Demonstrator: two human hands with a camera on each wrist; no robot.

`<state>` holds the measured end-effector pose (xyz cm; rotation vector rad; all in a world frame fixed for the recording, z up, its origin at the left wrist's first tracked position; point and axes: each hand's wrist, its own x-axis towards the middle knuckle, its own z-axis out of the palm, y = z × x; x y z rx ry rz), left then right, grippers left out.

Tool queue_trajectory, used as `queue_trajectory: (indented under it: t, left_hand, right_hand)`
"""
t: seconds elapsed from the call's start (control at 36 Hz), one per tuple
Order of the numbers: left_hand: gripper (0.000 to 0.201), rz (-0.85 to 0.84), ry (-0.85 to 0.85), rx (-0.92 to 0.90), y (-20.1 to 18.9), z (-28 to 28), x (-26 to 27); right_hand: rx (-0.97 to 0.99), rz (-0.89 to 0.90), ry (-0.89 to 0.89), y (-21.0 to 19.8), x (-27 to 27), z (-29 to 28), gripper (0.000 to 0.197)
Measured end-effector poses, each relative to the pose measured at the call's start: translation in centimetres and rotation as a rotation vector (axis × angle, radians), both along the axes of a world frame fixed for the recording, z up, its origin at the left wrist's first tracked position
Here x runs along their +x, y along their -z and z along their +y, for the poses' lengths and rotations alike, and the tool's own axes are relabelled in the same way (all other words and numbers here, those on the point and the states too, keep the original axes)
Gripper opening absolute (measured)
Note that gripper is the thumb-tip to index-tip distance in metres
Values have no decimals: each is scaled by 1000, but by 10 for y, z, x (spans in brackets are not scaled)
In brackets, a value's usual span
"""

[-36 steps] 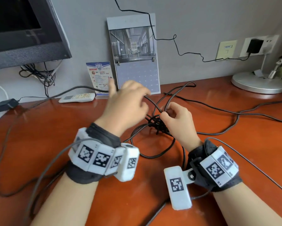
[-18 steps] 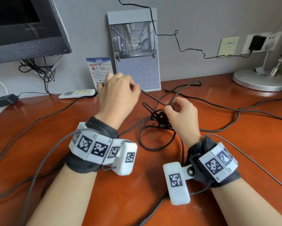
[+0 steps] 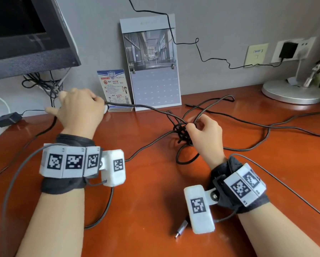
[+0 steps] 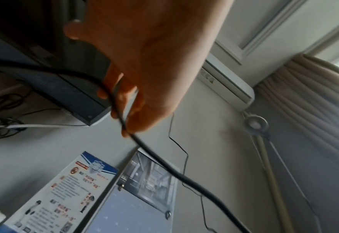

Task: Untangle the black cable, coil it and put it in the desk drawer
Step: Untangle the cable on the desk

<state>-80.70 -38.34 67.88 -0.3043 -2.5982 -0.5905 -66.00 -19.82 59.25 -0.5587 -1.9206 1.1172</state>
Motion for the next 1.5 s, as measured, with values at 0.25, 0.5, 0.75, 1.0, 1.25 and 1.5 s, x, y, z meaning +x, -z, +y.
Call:
queue_trajectory:
  t: [0.25, 0.5, 0.75, 1.0, 1.25, 1.5]
  left_hand:
    - [40, -11, 575, -421, 33, 64, 52]
    - [21, -15, 660, -448, 43, 79, 66]
    - [16, 105, 600, -169, 39, 79, 71]
    - [25, 133, 436, 36, 16, 64, 58]
    - [26, 142, 209, 214, -8, 26, 29]
    - [27, 159, 137, -56, 3, 26, 25]
  right_hand:
    - [24, 33, -32, 4, -3, 1, 29]
    - [35, 52, 3, 9, -6, 2, 35]
    - [35, 6, -9, 11, -7, 0, 29]
    - [-24, 3, 78, 11, -5, 6, 24]
    - [-32, 4, 113, 13, -8, 12, 25]
    - [2, 23, 52, 13, -6, 12, 22]
